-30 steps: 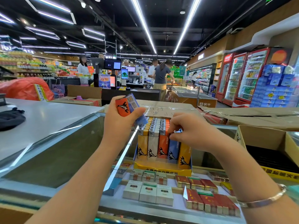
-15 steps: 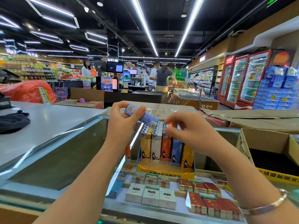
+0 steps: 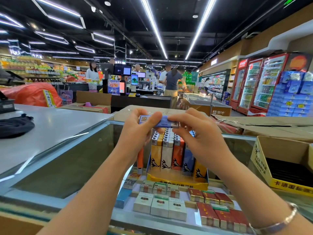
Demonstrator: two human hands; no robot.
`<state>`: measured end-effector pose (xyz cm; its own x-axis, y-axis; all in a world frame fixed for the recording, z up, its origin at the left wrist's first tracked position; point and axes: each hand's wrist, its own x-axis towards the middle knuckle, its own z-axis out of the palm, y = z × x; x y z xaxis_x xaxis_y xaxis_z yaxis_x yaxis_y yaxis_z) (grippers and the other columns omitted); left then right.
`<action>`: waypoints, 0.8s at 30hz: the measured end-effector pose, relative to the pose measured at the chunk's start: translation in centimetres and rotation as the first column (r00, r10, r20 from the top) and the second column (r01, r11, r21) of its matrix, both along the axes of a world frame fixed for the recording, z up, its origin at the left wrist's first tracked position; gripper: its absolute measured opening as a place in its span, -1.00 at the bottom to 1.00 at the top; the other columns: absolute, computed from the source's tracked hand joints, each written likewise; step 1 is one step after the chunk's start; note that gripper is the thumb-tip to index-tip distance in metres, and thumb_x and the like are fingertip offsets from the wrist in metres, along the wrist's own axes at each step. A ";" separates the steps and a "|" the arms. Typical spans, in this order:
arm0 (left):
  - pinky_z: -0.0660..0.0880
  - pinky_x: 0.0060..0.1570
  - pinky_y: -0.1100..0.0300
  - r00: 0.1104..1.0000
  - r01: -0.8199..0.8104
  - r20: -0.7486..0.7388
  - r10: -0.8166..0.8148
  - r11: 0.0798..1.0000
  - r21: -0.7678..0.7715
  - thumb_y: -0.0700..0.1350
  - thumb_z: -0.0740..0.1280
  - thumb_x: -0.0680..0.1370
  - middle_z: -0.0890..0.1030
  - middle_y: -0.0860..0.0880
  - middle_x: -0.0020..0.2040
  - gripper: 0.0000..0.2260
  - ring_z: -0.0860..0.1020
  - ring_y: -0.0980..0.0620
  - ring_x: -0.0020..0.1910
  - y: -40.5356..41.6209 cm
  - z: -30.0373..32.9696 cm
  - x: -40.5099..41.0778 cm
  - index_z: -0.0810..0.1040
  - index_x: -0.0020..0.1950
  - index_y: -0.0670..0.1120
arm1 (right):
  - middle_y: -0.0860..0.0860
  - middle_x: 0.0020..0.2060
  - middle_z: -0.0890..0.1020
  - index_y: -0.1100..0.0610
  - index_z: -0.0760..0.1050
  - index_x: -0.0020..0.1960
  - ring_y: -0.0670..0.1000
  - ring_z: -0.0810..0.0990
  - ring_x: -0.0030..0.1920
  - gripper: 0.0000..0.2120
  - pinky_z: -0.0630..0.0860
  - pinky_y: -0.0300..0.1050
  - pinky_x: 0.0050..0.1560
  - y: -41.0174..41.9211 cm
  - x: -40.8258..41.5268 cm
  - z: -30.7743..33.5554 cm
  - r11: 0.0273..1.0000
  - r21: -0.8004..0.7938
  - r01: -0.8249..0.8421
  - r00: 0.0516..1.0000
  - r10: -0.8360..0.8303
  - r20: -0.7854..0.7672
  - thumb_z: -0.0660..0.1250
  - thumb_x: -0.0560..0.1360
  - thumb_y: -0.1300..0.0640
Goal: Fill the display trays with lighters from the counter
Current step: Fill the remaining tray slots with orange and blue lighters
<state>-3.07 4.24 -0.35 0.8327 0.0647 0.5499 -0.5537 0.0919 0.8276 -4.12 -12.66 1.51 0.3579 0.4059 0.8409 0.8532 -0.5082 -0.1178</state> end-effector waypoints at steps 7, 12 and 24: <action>0.19 -0.65 0.35 1.000 -0.002 0.013 0.005 0.985 -0.174 0.24 0.17 0.46 0.45 0.01 -0.50 -0.62 0.24 0.16 -0.63 0.5 0.4 0.8 0.36 -0.05 -0.07 | -0.08 -0.20 0.60 -0.01 0.47 0.03 -0.12 0.59 -0.17 -0.83 0.54 -0.17 -0.10 -0.6 0.5 0.5 0.980 0.198 -0.027 0.980 0.065 -0.189 0.28 0.52 0.23; 0.19 -0.64 0.34 0.997 -0.080 -0.014 0.080 0.941 -0.329 0.21 0.22 0.46 0.43 0.02 -0.49 -0.64 0.24 0.16 -0.62 1.3 0.5 1.7 0.36 -0.01 -0.07 | -0.18 -0.18 0.55 0.03 0.51 0.11 -0.17 0.53 -0.20 -0.79 0.48 -0.32 -0.19 -1.4 1.1 0.8 0.965 0.263 0.002 0.979 0.051 -0.196 0.25 0.54 0.26; 0.22 -0.59 0.35 0.994 -0.049 -0.111 -0.016 0.827 -0.560 -0.23 0.21 0.47 0.35 0.03 -0.47 -0.90 0.24 0.15 -0.56 2.1 -0.5 2.9 0.36 -0.22 -0.06 | -0.11 -0.23 0.60 -0.11 0.52 -0.17 -0.16 0.52 -0.22 -0.79 0.45 -0.34 -0.24 -3.1 0.5 1.9 0.981 -0.193 0.015 0.888 -0.102 -0.449 0.41 0.44 0.21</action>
<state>-0.21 6.39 -0.82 0.8798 0.3488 0.3229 -0.4712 0.5503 0.6894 -3.64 -15.74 3.40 0.7106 0.5000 0.4951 0.6957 -0.6046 -0.3879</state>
